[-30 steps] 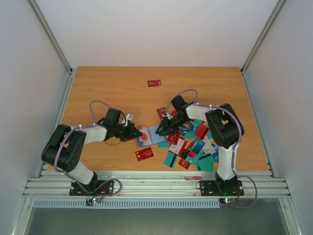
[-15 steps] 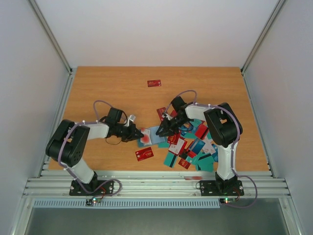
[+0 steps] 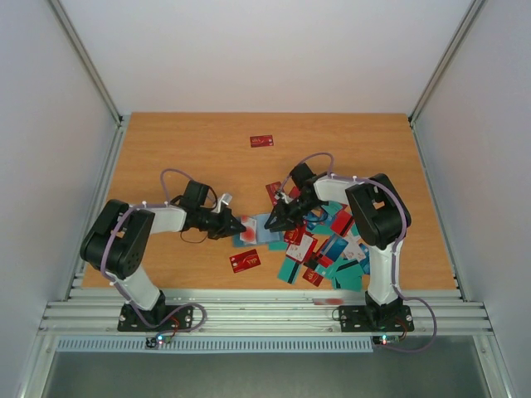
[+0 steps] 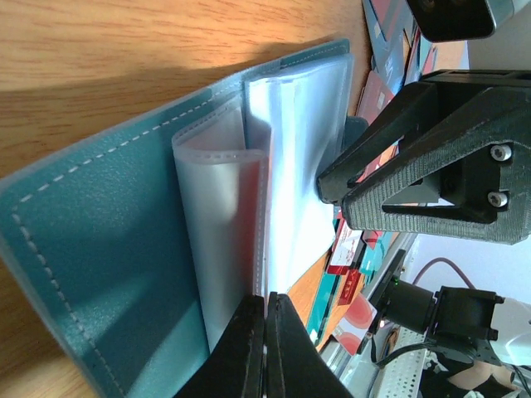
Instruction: Put the credit cards into the card holder
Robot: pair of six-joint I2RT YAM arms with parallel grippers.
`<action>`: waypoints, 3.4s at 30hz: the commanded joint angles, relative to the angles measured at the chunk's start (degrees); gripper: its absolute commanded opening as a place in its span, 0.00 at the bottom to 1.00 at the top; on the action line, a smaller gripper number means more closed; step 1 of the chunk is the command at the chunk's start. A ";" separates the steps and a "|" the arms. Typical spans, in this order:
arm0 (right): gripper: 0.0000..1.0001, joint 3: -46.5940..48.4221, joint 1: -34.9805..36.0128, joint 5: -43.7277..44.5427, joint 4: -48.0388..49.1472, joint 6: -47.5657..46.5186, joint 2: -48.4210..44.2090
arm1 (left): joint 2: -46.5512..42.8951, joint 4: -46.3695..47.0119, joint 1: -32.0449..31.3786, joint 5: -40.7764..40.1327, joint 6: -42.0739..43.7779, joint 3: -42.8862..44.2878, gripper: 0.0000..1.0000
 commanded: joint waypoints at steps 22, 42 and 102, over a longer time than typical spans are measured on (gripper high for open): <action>0.35 4.11 -0.08 4.02 -4.05 0.13 -1.76 | 0.95 -2.75 -0.44 0.33 3.97 2.36 0.00; 0.32 3.89 -2.53 12.15 -10.12 -4.53 -3.56 | 1.79 -4.22 -1.27 -0.17 5.46 4.38 0.00; 0.27 2.45 -2.57 13.34 -9.28 -4.47 -1.06 | 6.91 -8.06 -4.53 0.21 9.11 10.85 0.00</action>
